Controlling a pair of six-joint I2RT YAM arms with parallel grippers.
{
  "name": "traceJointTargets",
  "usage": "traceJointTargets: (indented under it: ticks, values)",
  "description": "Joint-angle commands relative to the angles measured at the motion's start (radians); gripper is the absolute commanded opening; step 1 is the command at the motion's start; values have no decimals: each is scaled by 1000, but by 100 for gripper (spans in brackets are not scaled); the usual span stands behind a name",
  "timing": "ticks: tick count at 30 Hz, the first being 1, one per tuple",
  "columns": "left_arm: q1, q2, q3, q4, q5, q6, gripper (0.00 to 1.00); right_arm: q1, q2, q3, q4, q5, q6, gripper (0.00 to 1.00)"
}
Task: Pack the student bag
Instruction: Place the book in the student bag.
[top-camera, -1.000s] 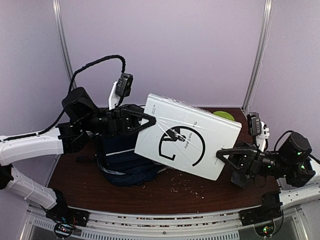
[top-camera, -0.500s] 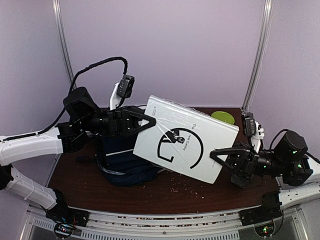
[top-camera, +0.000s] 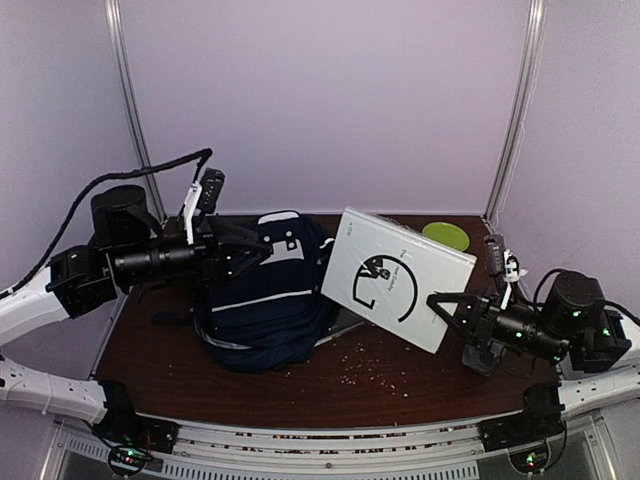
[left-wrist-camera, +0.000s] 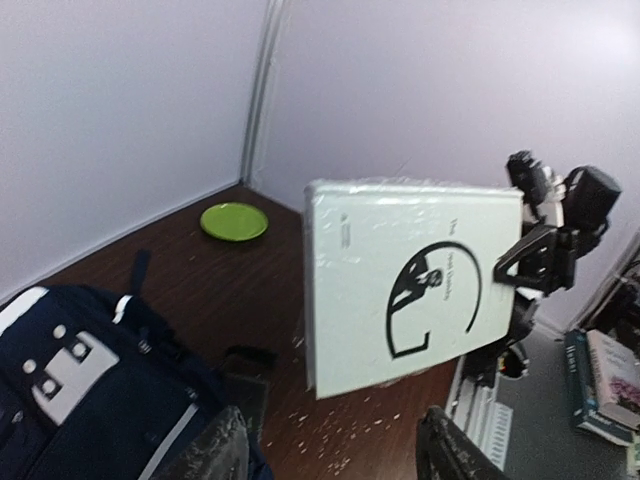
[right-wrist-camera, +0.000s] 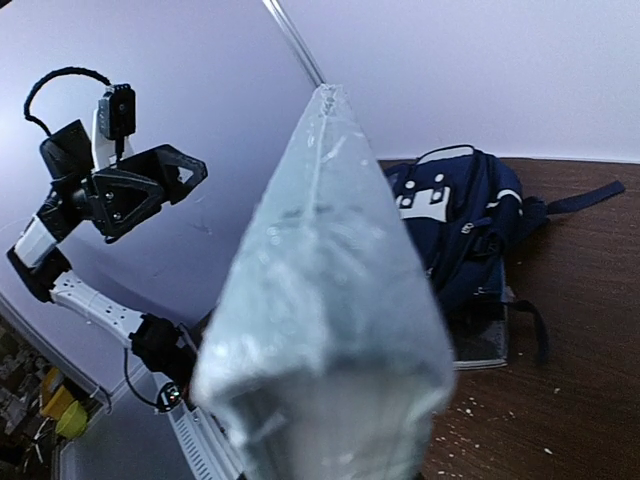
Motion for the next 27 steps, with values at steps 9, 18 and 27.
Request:
traceJointTargets:
  ticks: [9,18,27]
  values:
    - [-246,444,211,-704,-566,98,95,-7,-22,-3,-45,335,31,0]
    - [-233,602,270,-710,-596,193,89,-8,-105,-34,-91,331,50,0]
    - [-140,638,259,-667,-408,255,75,-9,-114,-46,-82,320,43,0]
